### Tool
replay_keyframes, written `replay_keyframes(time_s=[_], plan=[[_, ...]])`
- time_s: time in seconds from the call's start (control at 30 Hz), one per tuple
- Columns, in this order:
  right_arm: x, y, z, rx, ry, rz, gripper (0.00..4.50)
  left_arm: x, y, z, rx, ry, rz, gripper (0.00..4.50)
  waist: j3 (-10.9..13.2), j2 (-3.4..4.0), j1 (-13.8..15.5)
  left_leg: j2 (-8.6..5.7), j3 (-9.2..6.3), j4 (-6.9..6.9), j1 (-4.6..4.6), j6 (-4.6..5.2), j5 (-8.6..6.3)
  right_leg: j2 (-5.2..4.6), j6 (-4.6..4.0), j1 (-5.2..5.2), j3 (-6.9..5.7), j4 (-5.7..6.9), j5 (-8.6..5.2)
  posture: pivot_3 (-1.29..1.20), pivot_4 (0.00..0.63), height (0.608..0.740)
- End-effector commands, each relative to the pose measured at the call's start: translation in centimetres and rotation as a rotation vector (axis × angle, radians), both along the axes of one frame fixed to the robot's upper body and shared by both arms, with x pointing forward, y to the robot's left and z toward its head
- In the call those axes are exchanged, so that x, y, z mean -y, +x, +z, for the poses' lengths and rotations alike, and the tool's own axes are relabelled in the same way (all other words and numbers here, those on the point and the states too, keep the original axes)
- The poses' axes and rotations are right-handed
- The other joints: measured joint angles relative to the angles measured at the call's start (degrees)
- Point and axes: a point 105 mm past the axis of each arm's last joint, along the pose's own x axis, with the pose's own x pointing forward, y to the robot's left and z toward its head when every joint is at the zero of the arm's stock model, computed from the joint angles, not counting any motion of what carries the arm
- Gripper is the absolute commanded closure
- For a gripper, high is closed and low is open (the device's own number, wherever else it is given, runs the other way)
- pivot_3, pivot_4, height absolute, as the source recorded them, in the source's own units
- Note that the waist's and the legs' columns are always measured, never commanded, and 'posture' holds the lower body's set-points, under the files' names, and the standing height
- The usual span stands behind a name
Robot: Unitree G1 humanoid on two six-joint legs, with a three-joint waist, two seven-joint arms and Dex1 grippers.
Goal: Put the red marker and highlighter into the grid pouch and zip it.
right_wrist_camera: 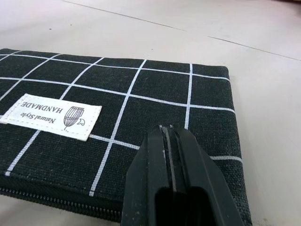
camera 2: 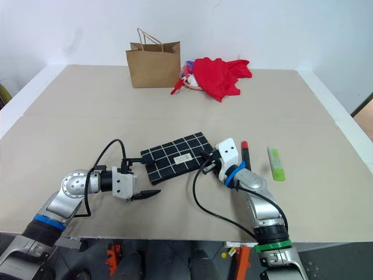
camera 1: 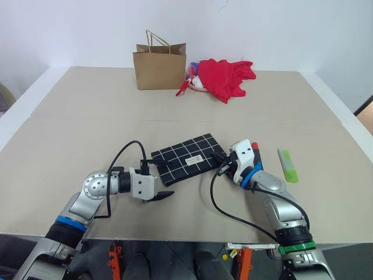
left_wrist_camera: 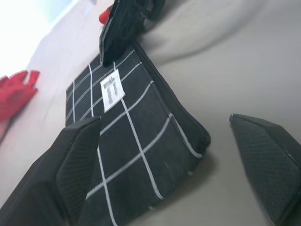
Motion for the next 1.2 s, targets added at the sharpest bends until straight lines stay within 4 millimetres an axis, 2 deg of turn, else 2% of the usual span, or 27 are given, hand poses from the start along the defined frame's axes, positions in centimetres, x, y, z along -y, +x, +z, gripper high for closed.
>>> replay_keyframes(time_s=[0.03, 0.07, 0.13, 0.27, 0.3, 0.33, 0.43, 0.47, 0.5, 0.57, 0.67, 0.73, 0.83, 0.93, 1.0, 1.07, 1.1, 1.13, 1.2], plan=[[0.3, 0.0, 0.1, 0.004, -0.012, -0.007, 4.44, -0.1, 0.2, -0.8, 0.0, 0.031, -0.001, 0.0, 0.0, 0.01, 0.0, 0.0, 0.0, 0.0, 0.0, 0.01, 0.01, 0.0, -0.01, 0.0, 0.0, 0.0, 0.0, 0.0, 0.15, 0.74], [0.3, 0.0, 0.1, 0.004, -0.012, -0.007, 4.44, -0.1, 0.2, -0.8, 0.002, 0.031, -0.003, 0.0, 0.0, 0.02, 0.0, 0.0, 0.0, 0.0, 0.0, 0.01, 0.01, 0.0, -0.01, 0.0, 0.0, 0.0, 0.0, 0.0, 0.15, 0.74], [0.4, 0.0, 0.4, 0.015, -0.014, -0.009, 4.44, 0.8, 1.8, -0.7, 0.033, 0.051, 0.013, 0.0, 0.0, 0.03, 0.3, 0.0, 0.0, 0.0, 0.0, 0.02, 0.02, 0.0, -0.01, 0.0, 0.0, 0.0, 0.01, 0.0, 0.15, 0.74], [0.5, 0.0, 0.8, 0.025, -0.016, -0.01, 4.5, 1.3, 2.7, -1.0, 0.053, 0.089, 0.001, 0.96, 0.0, 0.06, 0.4, -0.03, 0.01, 0.03, -0.02, 0.18, 0.18, -0.01, -0.06, 0.09, 0.02, -0.02, 0.0, 0.0, 0.15, 0.74], [0.6, 0.1, 0.9, 0.028, -0.018, -0.01, 4.5, 1.4, 3.0, -1.0, 0.057, 0.089, 0.006, 1.53, 0.0, 0.06, 0.4, -0.02, 0.01, 0.02, -0.02, 0.18, 0.18, 0.0, -0.06, 0.09, 0.01, -0.02, 0.0, 0.0, 0.15, 0.74], [0.6, 0.1, 0.9, 0.03, -0.02, -0.01, 4.5, 1.5, 3.3, -1.0, 0.057, 0.087, 0.01, 1.78, 0.0, 0.07, 0.4, -0.02, 0.01, -0.01, 0.0, 0.18, 0.18, 0.0, -0.05, 0.08, 0.01, -0.01, 0.01, 0.0, 0.15, 0.74], [0.7, 0.1, 1.0, 0.036, -0.025, -0.01, 4.5, 1.8, 3.6, -0.8, 0.066, 0.081, 0.002, 3.16, 0.0, 0.07, 0.4, -0.02, 0.01, -0.04, -0.01, 0.19, 0.18, 0.0, 0.11, 0.08, 0.0, -0.01, 0.09, 0.0, 0.15, 0.74], [0.8, 0.1, 1.0, 0.037, -0.026, -0.01, 4.5, 1.9, 3.6, -0.8, 0.07, 0.081, -0.003, 3.29, 0.0, 0.07, 0.4, -0.02, 0.0, -0.04, -0.01, 0.19, 0.18, 0.0, 0.11, 0.08, 0.0, -0.01, 0.09, 0.0, 0.15, 0.74], [0.8, 0.1, 1.1, 0.038, -0.027, -0.01, 4.5, 2.0, 3.6, -0.7, 0.07, 0.08, -0.007, 3.95, 0.0, 0.07, 0.4, -0.02, 0.01, -0.04, -0.02, 0.19, 0.18, 0.0, 0.12, 0.08, 0.0, -0.01, 0.09, 0.0, 0.15, 0.74], [0.7, 0.1, 1.1, 0.043, -0.029, -0.007, 4.5, 2.3, 3.6, -0.6, 0.072, 0.071, -0.014, 4.38, 0.0, 0.1, 0.4, -0.02, 0.01, -0.04, -0.01, 0.19, 0.18, 0.0, 0.12, 0.08, 0.0, -0.01, 0.09, 0.0, 0.15, 0.74], [0.6, 0.1, 1.4, 0.054, -0.035, 0.004, 4.5, 2.5, 3.7, -0.4, 0.065, 0.056, -0.021, 4.38, -0.1, 0.16, 0.5, -0.03, 0.01, -0.04, -0.01, 0.19, 0.19, -0.01, 0.11, 0.09, 0.0, -0.01, 0.08, 0.0, 0.15, 0.74], [0.3, -0.1, 2.2, 0.075, -0.01, 0.025, 4.5, 2.5, 3.7, 0.0, 0.042, 0.027, -0.024, 4.38, -0.1, 0.18, 0.5, -0.03, 0.01, -0.04, 0.0, 0.19, 0.19, -0.01, 0.11, 0.1, 0.0, -0.01, 0.08, 0.0, 0.15, 0.74], [0.9, -0.9, 6.2, 0.228, 0.041, 0.032, 3.66, 2.2, 3.6, 0.9, -0.034, -0.041, -0.026, 4.5, 0.0, 0.24, 0.5, -0.03, 0.0, -0.05, -0.07, 0.19, 0.18, -0.01, 0.14, 0.04, 0.0, -0.01, 0.06, 0.0, 0.15, 0.74], [2.3, -2.4, 8.0, 0.297, 0.046, 0.039, 2.5, 2.0, 3.4, 1.7, -0.126, -0.103, -0.042, 4.5, 0.0, 0.27, 0.5, -0.04, -0.02, -0.12, -0.41, 0.19, 0.18, 0.0, 0.18, -0.27, -0.02, 0.0, 0.04, 0.0, 0.15, 0.74], [3.3, -3.6, 8.2, 0.311, 0.042, 0.048, 1.59, 1.9, 3.3, 2.4, -0.181, -0.151, -0.051, 4.5, 0.0, 0.27, 0.6, -0.05, -0.08, -0.18, -0.48, 0.18, 0.17, 0.0, 0.07, -0.28, -0.09, -0.01, -0.01, 0.0, 0.15, 0.74], [4.6, -5.1, 7.9, 0.325, 0.016, 0.055, 0.89, 1.9, 3.3, 3.6, -0.239, -0.216, -0.056, 4.5, 0.0, 0.27, 0.7, -0.02, -0.1, -0.22, -0.53, 0.28, 0.08, -0.01, -0.17, -0.25, -0.26, -0.01, -0.1, 0.0, 0.15, 0.74], [5.0, -5.9, 7.8, 0.338, 0.007, 0.064, 0.32, 1.9, 3.2, 4.2, -0.268, -0.244, -0.059, 4.5, 0.0, 0.27, 0.7, -0.01, -0.12, -0.23, -0.56, 0.34, 0.04, -0.03, -0.31, -0.24, -0.42, 0.01, -0.19, 0.0, 0.15, 0.74], [5.1, -6.9, 7.4, 0.343, -0.009, 0.093, 0.04, 1.8, 3.2, 4.5, -0.293, -0.262, -0.061, 4.5, 0.0, 0.28, 0.7, -0.01, -0.13, -0.24, -0.59, 0.36, 0.03, -0.04, -0.39, -0.24, -0.54, 0.03, -0.25, 0.0, 0.15, 0.74], [4.9, -8.5, 6.7, 0.362, -0.044, 0.151, 0.04, 1.7, 3.1, 5.0, -0.327, -0.277, -0.058, 4.5, 0.0, 0.31, 0.6, 0.01, -0.15, -0.22, -0.57, 0.4, 0.0, -0.08, -0.55, -0.21, -0.75, 0.23, -0.44, 0.0, 0.15, 0.74]])
